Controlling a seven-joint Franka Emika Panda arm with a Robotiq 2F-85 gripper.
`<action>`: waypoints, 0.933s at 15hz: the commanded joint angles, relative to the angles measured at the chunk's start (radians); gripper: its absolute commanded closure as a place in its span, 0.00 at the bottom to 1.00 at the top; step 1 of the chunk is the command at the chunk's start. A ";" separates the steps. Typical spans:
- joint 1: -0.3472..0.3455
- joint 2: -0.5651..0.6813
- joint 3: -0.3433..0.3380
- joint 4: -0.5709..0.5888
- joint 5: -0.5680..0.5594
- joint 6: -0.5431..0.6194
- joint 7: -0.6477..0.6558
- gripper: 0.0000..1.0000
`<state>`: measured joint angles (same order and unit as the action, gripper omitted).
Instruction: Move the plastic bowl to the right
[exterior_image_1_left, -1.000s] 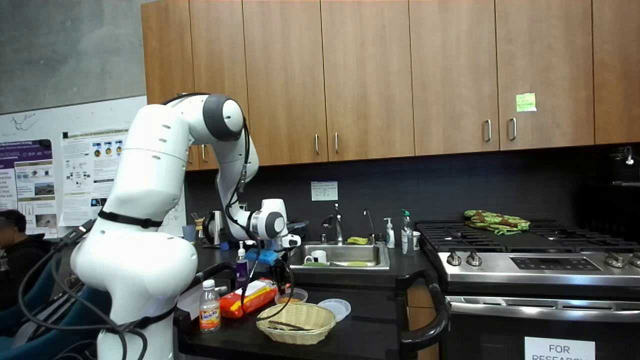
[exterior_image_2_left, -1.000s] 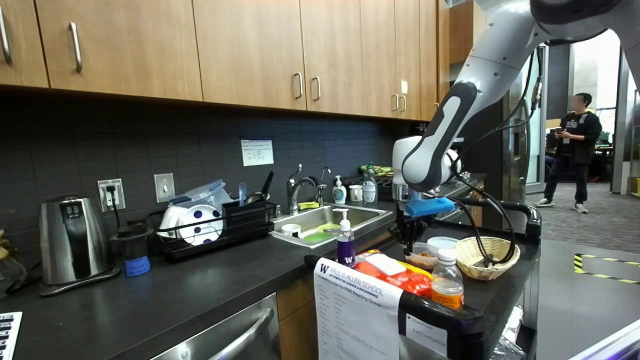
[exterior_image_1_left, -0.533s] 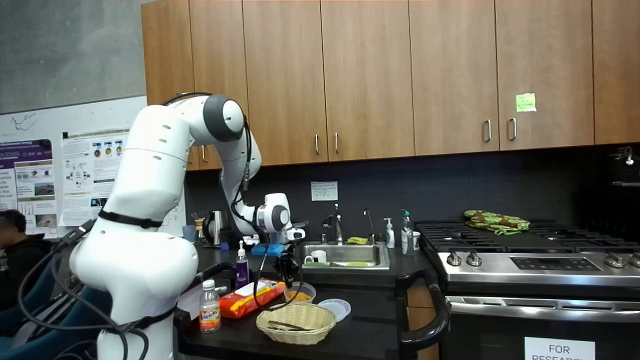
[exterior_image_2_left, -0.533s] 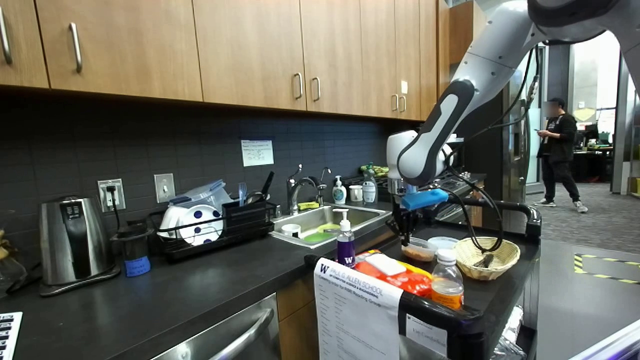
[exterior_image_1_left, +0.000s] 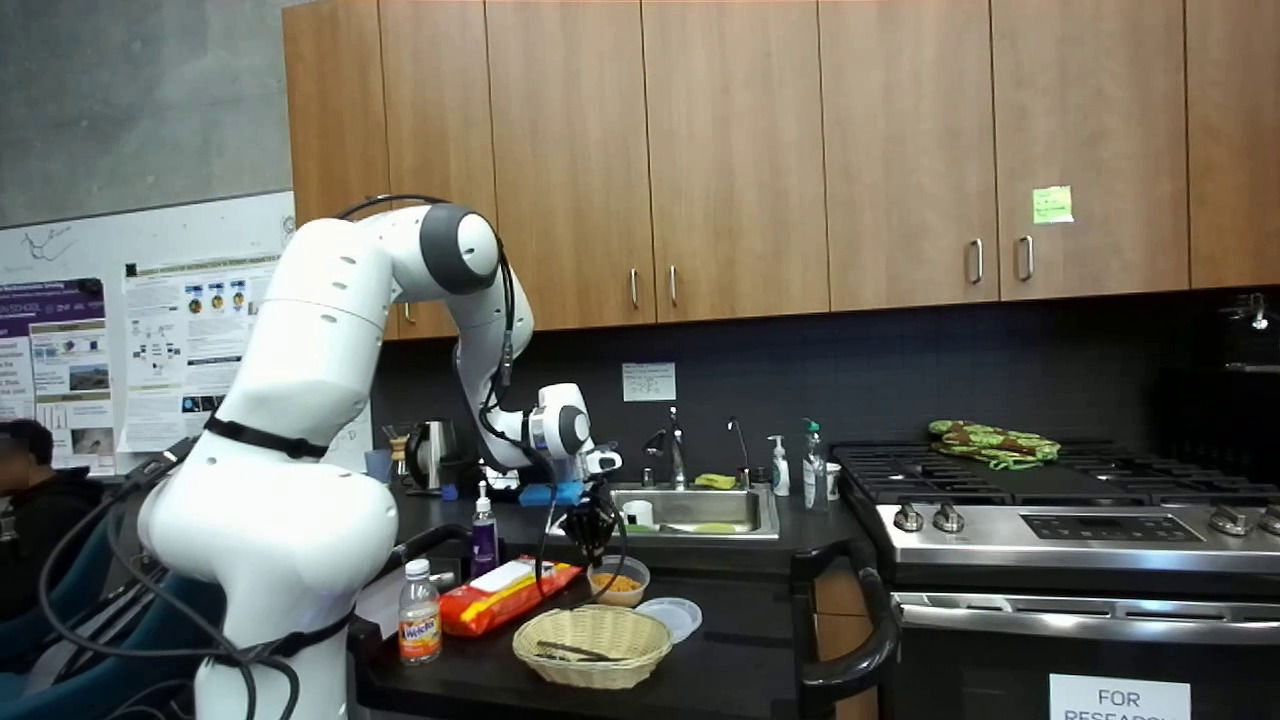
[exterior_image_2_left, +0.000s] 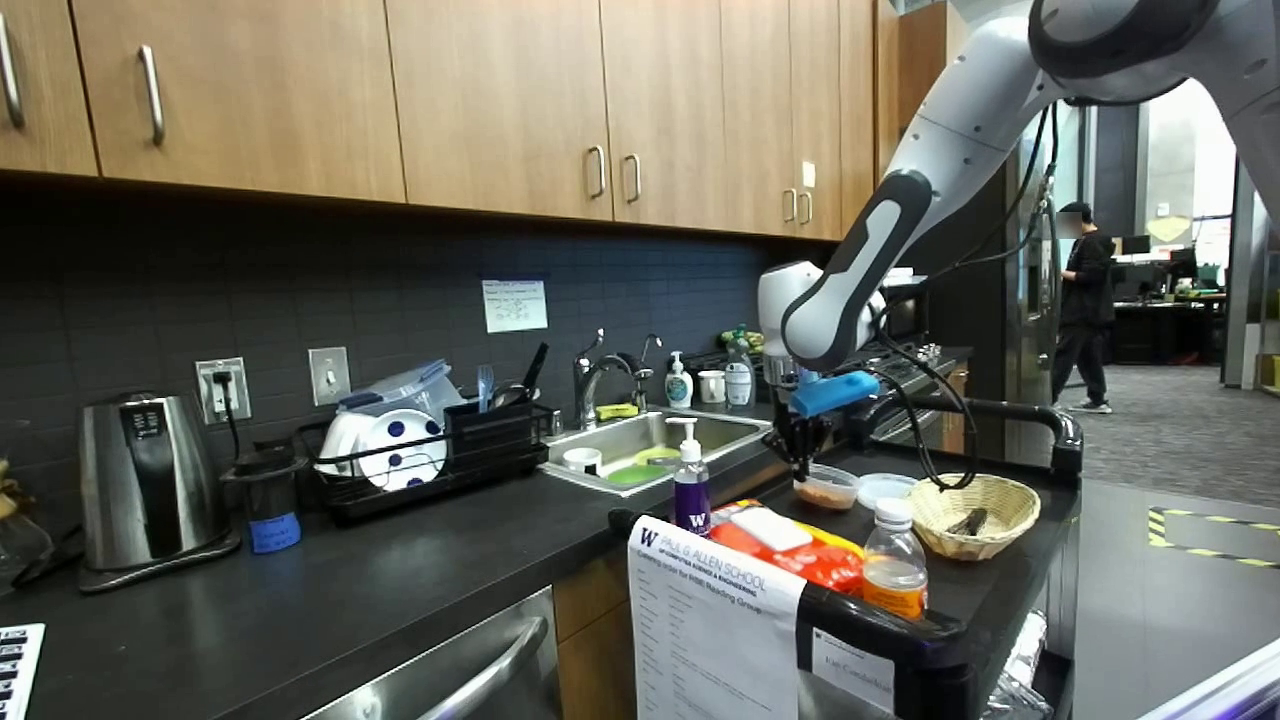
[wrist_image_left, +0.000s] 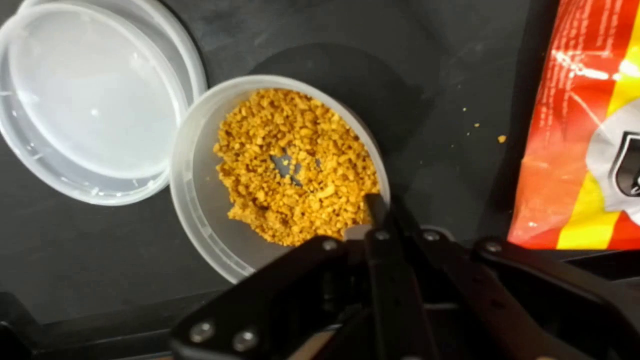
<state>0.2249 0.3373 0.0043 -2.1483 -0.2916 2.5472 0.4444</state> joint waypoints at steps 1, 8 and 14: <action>0.021 0.057 -0.032 0.076 -0.035 -0.011 0.015 0.99; 0.029 0.116 -0.082 0.169 -0.057 -0.006 0.017 0.99; 0.025 0.096 -0.115 0.212 -0.077 -0.017 0.011 0.99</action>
<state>0.2357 0.4439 -0.0851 -1.9581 -0.3439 2.5494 0.4440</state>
